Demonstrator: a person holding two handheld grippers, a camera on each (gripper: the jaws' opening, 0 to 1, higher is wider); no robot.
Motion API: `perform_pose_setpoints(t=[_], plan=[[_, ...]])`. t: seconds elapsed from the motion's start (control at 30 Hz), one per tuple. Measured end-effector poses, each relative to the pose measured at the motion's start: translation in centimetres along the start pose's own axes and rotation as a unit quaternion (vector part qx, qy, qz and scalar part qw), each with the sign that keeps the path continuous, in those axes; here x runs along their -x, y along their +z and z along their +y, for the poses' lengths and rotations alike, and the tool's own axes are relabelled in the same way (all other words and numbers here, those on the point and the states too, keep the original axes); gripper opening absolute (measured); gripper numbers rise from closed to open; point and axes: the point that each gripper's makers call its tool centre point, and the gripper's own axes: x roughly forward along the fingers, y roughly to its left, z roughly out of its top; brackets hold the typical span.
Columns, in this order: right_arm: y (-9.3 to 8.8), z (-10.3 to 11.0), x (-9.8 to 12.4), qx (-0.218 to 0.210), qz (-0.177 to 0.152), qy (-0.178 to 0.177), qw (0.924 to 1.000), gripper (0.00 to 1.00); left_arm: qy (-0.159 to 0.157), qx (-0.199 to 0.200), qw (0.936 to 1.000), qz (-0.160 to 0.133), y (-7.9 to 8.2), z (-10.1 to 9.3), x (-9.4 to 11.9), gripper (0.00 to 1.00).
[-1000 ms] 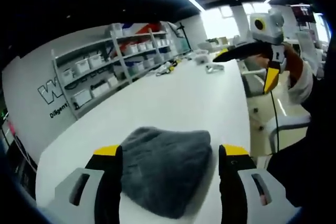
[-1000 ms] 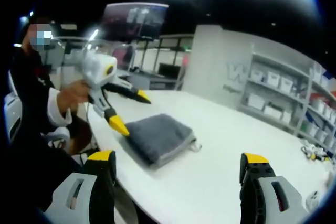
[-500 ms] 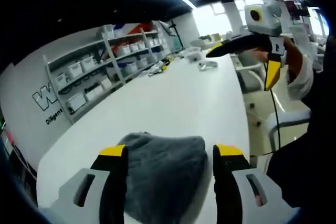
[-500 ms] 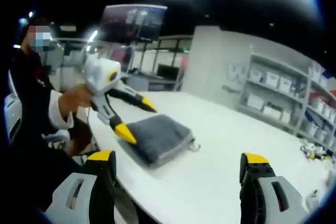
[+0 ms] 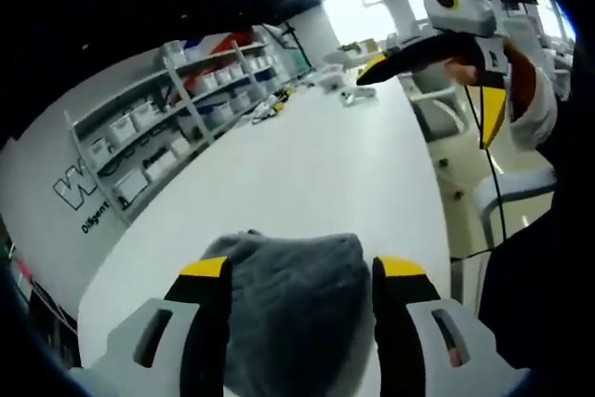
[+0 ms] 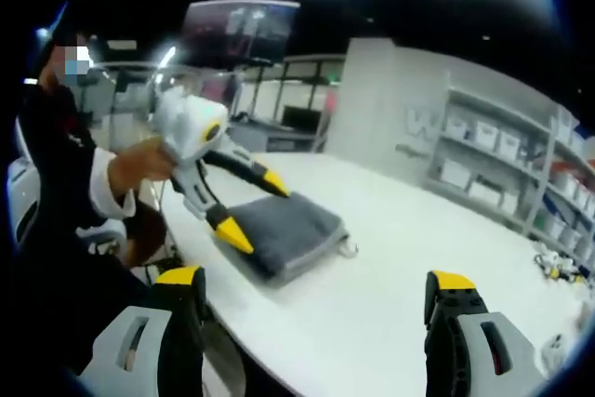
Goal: Open the folded towel by lifting each exposed corner and separating the folded layers until the towel lies flat within the target outline without major curled edges
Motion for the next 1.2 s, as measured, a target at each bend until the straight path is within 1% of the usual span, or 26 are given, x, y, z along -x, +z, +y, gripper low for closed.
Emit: perform_pose_setpoints(t=[0.1,0.3,0.37,0.5,0.6,0.7,0.83,0.97,1.13,1.2], plan=[[0.3,-0.1,0.0,-0.001,-0.004,-0.007,1.0000,1.00,-0.001,-0.001,1.0000,0.002,0.0,0.0,0.0,0.60],[1.1,0.3,-0.3,-0.001,-0.015,-0.002,0.9999,1.00,-0.022,0.007,0.9997,0.010,-0.2,-0.7,-0.5,0.60],[1.1,0.4,-0.4,0.000,-0.013,-0.003,0.9999,1.00,-0.023,0.009,0.9997,0.009,-0.2,-0.8,-0.6,0.63],[1.2,0.5,-0.4,0.000,-0.015,-0.002,0.9999,1.00,-0.025,0.007,0.9997,0.006,-0.2,-1.0,-0.9,0.63],[1.2,0.6,-0.6,0.003,-0.013,-0.002,0.9999,1.00,-0.024,0.011,0.9996,0.003,-0.3,-1.2,-1.4,0.67],[1.1,0.7,-0.6,0.002,-0.014,0.001,0.9999,1.00,-0.023,-0.002,0.9997,0.002,-0.3,-1.5,-1.8,0.67],[0.9,0.6,-0.4,0.003,-0.012,0.000,0.9999,1.00,-0.017,-0.017,0.9997,-0.006,0.0,-1.5,-1.9,0.62],[1.1,0.4,-0.2,0.001,-0.018,0.000,0.9998,1.00,-0.020,-0.046,0.9987,-0.008,0.0,-1.9,-2.4,0.58],[0.9,0.4,-0.4,0.001,-0.015,0.001,0.9999,1.00,-0.029,-0.065,0.9973,-0.015,0.4,-2.6,-3.2,0.44],[1.0,0.4,-0.4,0.001,-0.016,0.002,0.9999,1.00,-0.021,-0.072,0.9970,-0.019,0.6,-2.9,-3.5,0.41]])
